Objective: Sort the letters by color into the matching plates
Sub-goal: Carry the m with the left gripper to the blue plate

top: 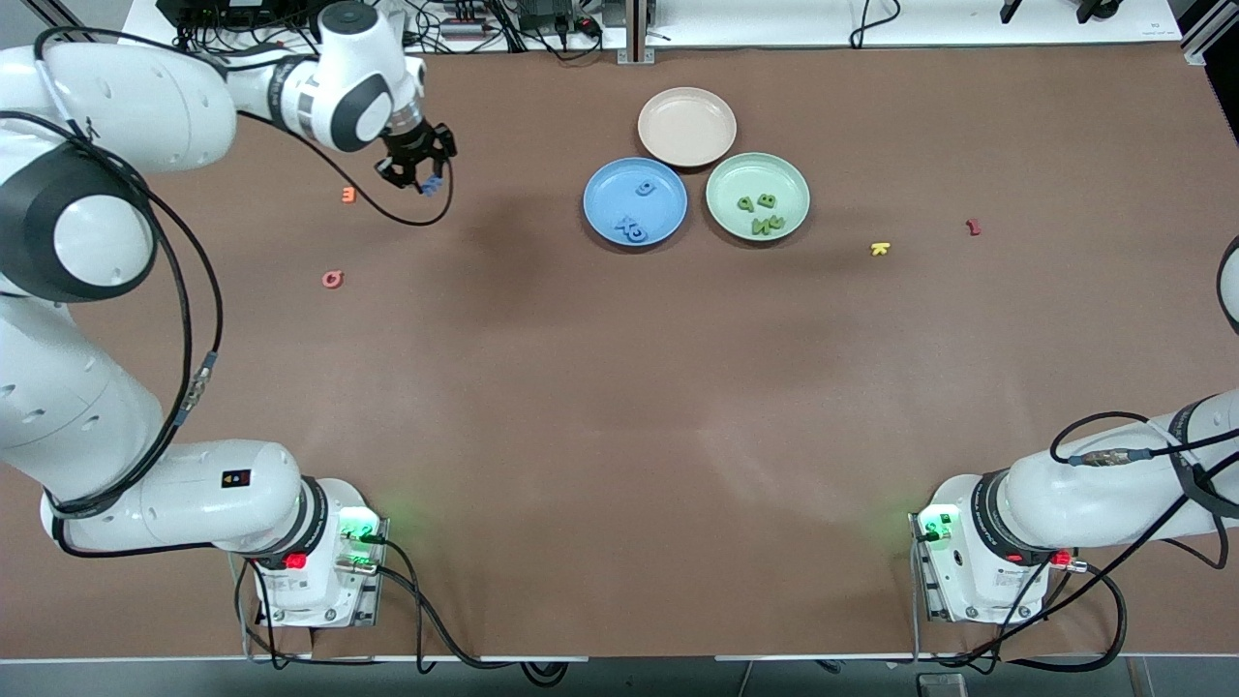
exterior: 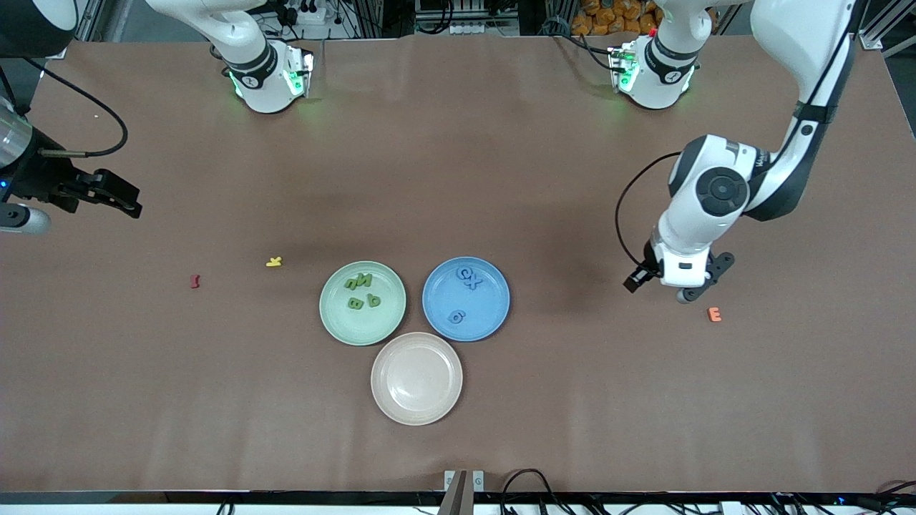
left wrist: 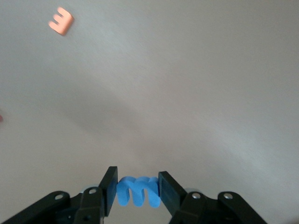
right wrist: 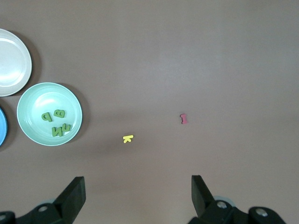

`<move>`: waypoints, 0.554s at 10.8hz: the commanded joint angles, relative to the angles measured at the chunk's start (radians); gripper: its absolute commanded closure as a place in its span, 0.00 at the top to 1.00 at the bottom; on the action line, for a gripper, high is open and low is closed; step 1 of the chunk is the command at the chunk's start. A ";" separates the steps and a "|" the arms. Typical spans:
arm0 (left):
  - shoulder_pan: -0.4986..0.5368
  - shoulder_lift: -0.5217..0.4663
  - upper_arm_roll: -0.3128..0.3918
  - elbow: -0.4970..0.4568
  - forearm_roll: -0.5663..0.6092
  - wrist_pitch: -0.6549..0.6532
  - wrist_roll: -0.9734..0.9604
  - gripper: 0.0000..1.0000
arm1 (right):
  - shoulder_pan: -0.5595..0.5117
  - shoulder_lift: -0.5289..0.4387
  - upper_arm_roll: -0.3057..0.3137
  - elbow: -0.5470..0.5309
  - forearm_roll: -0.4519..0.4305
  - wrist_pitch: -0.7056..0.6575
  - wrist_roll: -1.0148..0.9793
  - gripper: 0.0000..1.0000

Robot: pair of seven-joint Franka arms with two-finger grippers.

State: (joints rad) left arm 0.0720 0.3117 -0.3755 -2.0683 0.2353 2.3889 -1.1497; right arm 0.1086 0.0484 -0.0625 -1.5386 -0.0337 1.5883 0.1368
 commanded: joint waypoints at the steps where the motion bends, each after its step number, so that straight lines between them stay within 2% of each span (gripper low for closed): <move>1: -0.099 0.018 0.006 0.069 -0.047 -0.031 -0.116 0.00 | 0.000 0.001 0.000 -0.001 0.003 0.012 -0.008 1.00; 3: -0.150 0.017 0.006 0.080 -0.088 -0.031 -0.148 0.00 | 0.000 0.004 0.000 0.000 0.003 0.012 -0.006 1.00; 6: -0.216 0.064 0.006 0.146 -0.192 -0.031 -0.179 0.00 | 0.000 0.005 0.000 0.000 0.003 0.012 -0.005 1.00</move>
State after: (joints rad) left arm -0.0971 0.3290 -0.3767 -1.9892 0.1108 2.3787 -1.3000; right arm 0.1087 0.0546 -0.0625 -1.5386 -0.0337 1.5957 0.1368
